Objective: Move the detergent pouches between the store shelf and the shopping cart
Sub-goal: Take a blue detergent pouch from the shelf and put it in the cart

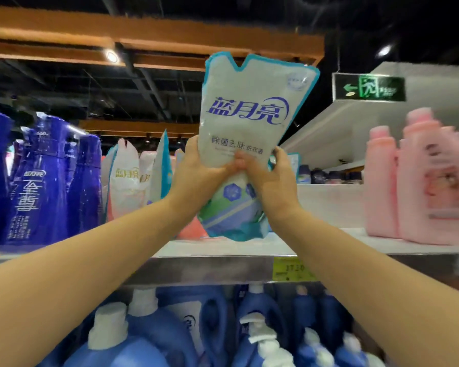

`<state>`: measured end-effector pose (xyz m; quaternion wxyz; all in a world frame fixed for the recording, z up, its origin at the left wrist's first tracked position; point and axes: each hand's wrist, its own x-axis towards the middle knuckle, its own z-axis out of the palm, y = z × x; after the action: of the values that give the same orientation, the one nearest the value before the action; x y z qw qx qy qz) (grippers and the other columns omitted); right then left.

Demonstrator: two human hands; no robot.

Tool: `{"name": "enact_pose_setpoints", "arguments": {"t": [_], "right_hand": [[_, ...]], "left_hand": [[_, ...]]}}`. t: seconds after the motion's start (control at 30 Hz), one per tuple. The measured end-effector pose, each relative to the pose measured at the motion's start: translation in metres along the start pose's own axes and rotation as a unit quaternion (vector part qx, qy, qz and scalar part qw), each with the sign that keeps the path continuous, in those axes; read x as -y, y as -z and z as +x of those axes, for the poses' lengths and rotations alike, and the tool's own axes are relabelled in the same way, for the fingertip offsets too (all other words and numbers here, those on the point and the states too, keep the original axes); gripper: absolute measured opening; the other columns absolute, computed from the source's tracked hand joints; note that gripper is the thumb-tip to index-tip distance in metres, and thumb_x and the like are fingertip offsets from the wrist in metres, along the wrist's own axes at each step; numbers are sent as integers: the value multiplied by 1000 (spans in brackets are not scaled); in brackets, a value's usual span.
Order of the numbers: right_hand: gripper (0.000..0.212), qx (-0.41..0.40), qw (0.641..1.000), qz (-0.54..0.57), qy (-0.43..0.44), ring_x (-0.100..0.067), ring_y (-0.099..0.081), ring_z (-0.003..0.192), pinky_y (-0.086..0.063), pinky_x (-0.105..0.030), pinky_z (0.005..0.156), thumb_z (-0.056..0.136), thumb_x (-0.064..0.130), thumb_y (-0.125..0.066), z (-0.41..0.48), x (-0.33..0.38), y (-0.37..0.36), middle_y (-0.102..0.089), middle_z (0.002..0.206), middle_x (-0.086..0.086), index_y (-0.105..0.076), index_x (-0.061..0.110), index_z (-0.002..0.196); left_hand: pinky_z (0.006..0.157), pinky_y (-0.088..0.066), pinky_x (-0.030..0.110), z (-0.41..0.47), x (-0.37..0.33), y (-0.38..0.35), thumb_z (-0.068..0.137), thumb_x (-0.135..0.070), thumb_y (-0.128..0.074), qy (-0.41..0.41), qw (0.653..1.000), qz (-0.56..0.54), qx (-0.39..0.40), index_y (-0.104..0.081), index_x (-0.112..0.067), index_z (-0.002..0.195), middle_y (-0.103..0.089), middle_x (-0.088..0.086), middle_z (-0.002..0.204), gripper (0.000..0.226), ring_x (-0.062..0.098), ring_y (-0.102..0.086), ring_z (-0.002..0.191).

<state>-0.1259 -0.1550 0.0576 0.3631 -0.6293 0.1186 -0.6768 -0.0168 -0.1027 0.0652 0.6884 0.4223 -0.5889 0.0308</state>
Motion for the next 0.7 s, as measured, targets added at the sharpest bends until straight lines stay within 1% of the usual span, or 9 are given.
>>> {"name": "enact_pose_setpoints", "arguments": {"t": [0.1,0.2,0.3,0.37,0.43,0.5,0.6,0.63,0.7], "right_hand": [[35,-30,999,-15,23,4,-60,61,-49,-13,58,79,26,-73,-21,22,51,-65,84,10,-55,16,108],[50,-59,998,-28,17,-1,-65,67,-53,-23,65,71,37,-76,-60,35,110,-69,86,7,-56,12,109],[68,-88,992,-91,-5,-9,-64,67,-51,-31,65,56,56,-77,-113,48,180,-69,89,5,-54,18,107],[65,-117,985,-125,-33,-7,-66,75,-53,-32,73,57,54,-81,-149,61,233,-69,94,7,-54,23,106],[56,-148,974,-160,-66,-5,-65,76,-53,-28,73,66,45,-80,-182,75,285,-68,94,7,-52,22,108],[54,-185,959,-190,-97,-2,-66,79,-55,-25,75,68,42,-79,-212,84,334,-67,92,10,-51,21,110],[65,-240,930,-242,-141,-9,-67,87,-55,-34,80,51,60,-72,-258,92,406,-68,94,11,-51,28,104],[63,-259,920,-250,-152,-11,-67,87,-54,-34,79,54,58,-73,-274,95,429,-68,94,10,-51,28,105],[53,-303,900,-264,-169,-6,-65,83,-52,-24,75,65,45,-79,-302,100,474,-66,91,12,-52,24,105]], "left_hand": [[78,-53,20,-28,-28,-38,60,-32,-85,-21,1000,-11,7,-44,-24,110,-62,-14,95,65,2,-62,88],[83,-51,28,-70,-51,-82,52,-45,-83,-22,999,-14,38,-46,-29,108,-65,-13,100,70,5,-63,91],[80,-50,25,-128,-69,-136,61,-51,-70,-3,997,-55,51,-52,-27,106,-64,-19,91,54,5,-64,91],[72,-45,12,-175,-84,-179,72,-49,-68,32,993,-87,66,-54,-25,106,-63,-21,86,43,-11,-60,80],[66,-41,5,-222,-100,-222,78,-49,-66,71,988,-105,93,-51,-31,104,-60,-24,83,35,-16,-56,74],[69,-44,10,-266,-115,-263,78,-50,-65,110,978,-127,124,-49,-33,104,-59,-24,83,35,-12,-56,76],[71,-46,12,-324,-134,-324,76,-53,-65,155,959,-152,183,-50,-29,104,-61,-21,85,39,-6,-60,78],[76,-48,20,-342,-140,-344,71,-59,-64,165,952,-156,206,-51,-30,103,-63,-19,89,45,2,-62,84],[83,-49,32,-378,-151,-384,66,-61,-61,186,934,-168,256,-51,-32,102,-64,-16,94,47,11,-63,93]]}}
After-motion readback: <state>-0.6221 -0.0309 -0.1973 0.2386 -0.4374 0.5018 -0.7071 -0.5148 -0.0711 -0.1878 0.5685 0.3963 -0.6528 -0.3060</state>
